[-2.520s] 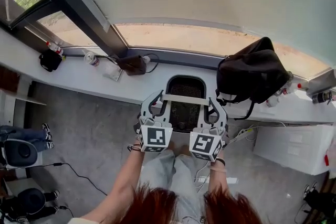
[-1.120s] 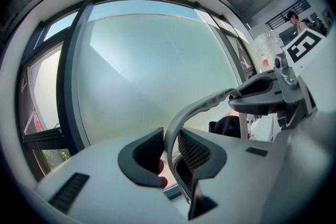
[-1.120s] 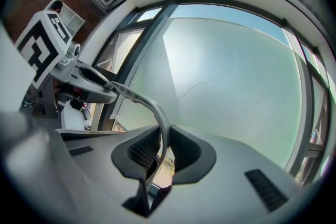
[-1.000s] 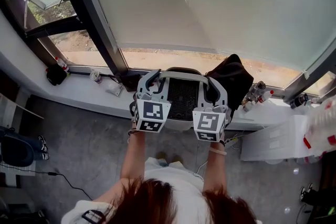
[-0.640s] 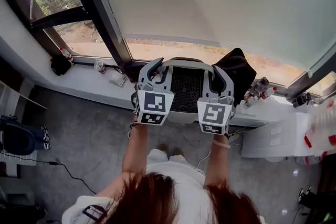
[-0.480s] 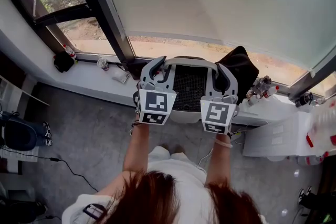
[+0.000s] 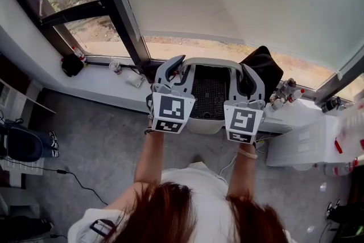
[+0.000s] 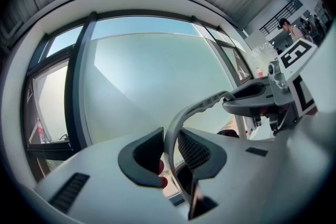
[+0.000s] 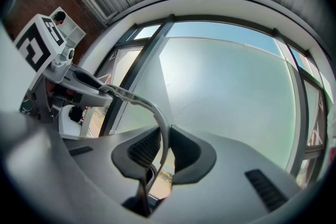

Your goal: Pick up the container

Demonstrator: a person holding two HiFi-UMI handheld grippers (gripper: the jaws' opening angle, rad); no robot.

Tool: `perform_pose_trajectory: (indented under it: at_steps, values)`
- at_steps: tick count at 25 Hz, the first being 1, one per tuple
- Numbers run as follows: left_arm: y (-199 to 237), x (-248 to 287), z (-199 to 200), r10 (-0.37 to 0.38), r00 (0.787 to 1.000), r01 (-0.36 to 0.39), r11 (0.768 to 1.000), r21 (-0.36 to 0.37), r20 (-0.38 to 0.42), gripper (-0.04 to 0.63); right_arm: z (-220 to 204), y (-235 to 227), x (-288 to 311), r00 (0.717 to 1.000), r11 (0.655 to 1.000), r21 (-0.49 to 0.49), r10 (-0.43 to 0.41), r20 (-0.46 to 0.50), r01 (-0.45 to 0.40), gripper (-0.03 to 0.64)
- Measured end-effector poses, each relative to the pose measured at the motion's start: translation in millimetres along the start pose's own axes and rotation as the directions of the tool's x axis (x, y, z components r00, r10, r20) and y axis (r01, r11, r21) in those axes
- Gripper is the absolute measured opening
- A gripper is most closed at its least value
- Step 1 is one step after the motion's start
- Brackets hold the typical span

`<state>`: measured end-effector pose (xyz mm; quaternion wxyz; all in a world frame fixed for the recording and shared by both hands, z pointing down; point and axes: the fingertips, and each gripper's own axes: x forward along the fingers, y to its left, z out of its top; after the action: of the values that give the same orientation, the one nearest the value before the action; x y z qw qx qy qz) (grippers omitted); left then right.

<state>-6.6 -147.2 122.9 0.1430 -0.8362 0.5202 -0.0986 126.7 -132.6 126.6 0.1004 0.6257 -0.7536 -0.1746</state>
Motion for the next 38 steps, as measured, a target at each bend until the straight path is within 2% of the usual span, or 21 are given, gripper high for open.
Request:
perform_pose_trajectory:
  at_steps: [16,26,38]
  values:
    - [-4.1,-61.1,-2.2,-0.041,0.999,0.041,0.999,0.020,0.012,0.094,16.9,34.4,-55.6,1.000,1.000,-0.016,-0.018,-0.008,0.018,0.071]
    - [-8.7,-117.0,-10.1,-0.061,0.998,0.061,0.998,0.001,0.008,0.094,27.9,64.9,-101.7,0.999,0.999,-0.010,-0.033,-0.027,0.032,0.072]
    - [-21.0,-178.6,2.0,-0.069,0.996,0.069,0.998,0.007,0.049,0.094,45.7,85.3,-161.4,0.999,0.999,-0.012,-0.033,-0.017,0.033,0.072]
